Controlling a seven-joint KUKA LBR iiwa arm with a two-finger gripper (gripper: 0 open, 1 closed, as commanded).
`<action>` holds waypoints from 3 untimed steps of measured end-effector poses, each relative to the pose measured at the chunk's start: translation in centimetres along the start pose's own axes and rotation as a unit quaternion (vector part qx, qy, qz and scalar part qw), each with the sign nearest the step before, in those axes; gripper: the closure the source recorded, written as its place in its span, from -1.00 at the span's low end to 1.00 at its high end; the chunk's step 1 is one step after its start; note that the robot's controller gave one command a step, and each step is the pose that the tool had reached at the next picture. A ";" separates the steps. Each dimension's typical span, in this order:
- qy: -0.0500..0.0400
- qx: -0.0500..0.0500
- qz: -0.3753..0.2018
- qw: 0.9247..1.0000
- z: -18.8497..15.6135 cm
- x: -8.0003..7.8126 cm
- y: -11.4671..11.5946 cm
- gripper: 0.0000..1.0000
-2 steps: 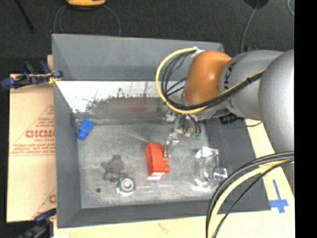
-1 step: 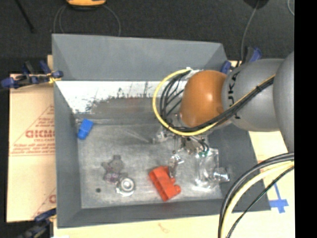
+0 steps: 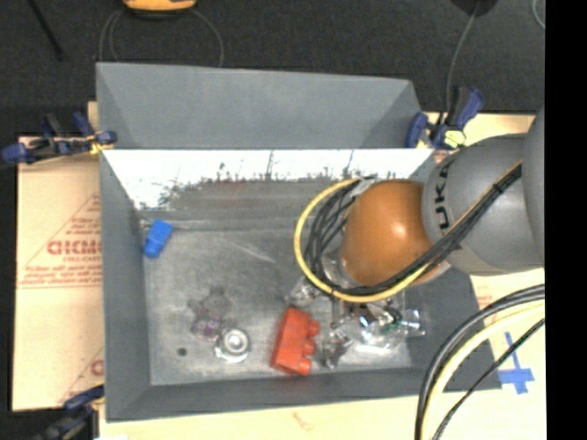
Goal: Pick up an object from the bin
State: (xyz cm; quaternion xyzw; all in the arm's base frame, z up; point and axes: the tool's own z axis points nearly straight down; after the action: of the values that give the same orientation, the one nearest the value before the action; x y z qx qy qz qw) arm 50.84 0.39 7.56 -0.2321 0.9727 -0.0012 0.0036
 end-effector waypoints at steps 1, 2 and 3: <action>-0.003 0.002 -0.097 0.995 0.2 -2.0 4.0 -1.00; -0.008 0.002 -0.098 0.995 0.0 -2.4 4.2 1.00; -0.001 0.000 -0.182 0.983 -12.4 -1.8 3.6 1.00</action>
Offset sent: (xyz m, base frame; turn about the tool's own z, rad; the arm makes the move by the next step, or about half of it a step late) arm -0.0048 0.0481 -0.0056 -0.2020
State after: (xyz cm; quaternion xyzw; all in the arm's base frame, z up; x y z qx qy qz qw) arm 50.73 4.40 19.95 -0.4054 0.9141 -0.0019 0.0044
